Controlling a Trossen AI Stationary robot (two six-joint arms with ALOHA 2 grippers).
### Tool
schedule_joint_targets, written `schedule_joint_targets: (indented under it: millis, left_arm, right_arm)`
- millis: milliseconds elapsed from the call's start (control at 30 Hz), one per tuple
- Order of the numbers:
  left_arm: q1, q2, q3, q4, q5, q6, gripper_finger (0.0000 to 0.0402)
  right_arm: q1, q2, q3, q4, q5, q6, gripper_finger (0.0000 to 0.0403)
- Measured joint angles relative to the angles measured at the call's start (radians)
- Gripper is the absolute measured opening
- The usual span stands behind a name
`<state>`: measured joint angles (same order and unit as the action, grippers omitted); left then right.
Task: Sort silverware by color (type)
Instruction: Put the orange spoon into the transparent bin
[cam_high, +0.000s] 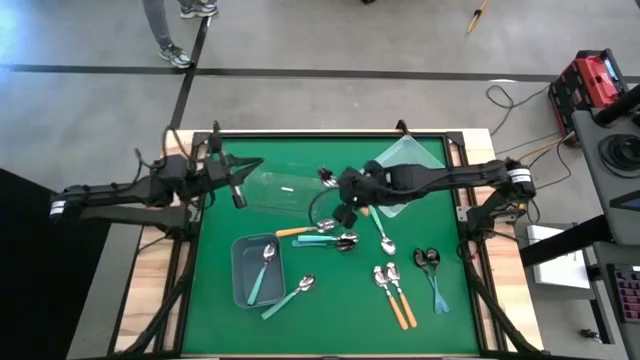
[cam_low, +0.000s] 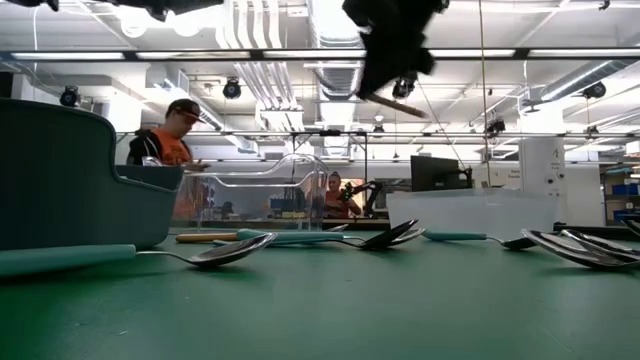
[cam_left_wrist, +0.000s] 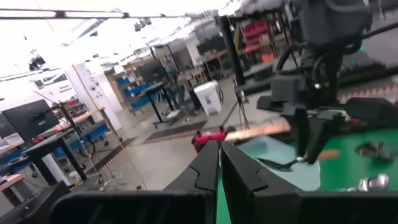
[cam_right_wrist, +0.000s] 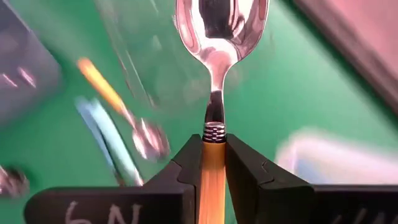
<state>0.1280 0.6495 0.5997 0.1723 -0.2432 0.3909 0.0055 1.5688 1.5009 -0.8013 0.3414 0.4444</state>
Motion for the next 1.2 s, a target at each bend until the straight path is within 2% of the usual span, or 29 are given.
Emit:
schedule_joint_targets:
  millis: [100,267,500,767,1200]
  left_arm:
    - [0.000,-0.059,-0.025,0.003,0.000,-0.026,0.0000]
    - [0.000,-0.142,-0.065,0.003,0.000,-0.073,0.0000]
    - [0.000,-0.255,-0.108,0.005,0.000,-0.113,0.0000]
    - [0.000,-0.359,-0.131,-0.016,0.000,-0.119,0.0000]
    - [0.000,-0.383,-0.131,-0.038,0.000,-0.121,0.0000]
  right_arm:
    - [-0.025,-0.007,0.000,0.211,-0.008,-0.159,0.0040]
    - [-0.084,0.023,0.000,0.544,-0.088,-0.408,0.0040]
    - [-0.159,0.141,0.000,0.931,-0.164,-0.598,0.0040]
    - [-0.220,0.261,0.000,1.016,-0.318,-0.583,0.0040]
    - [-0.222,0.393,-0.001,0.982,-0.353,-0.556,0.0040]
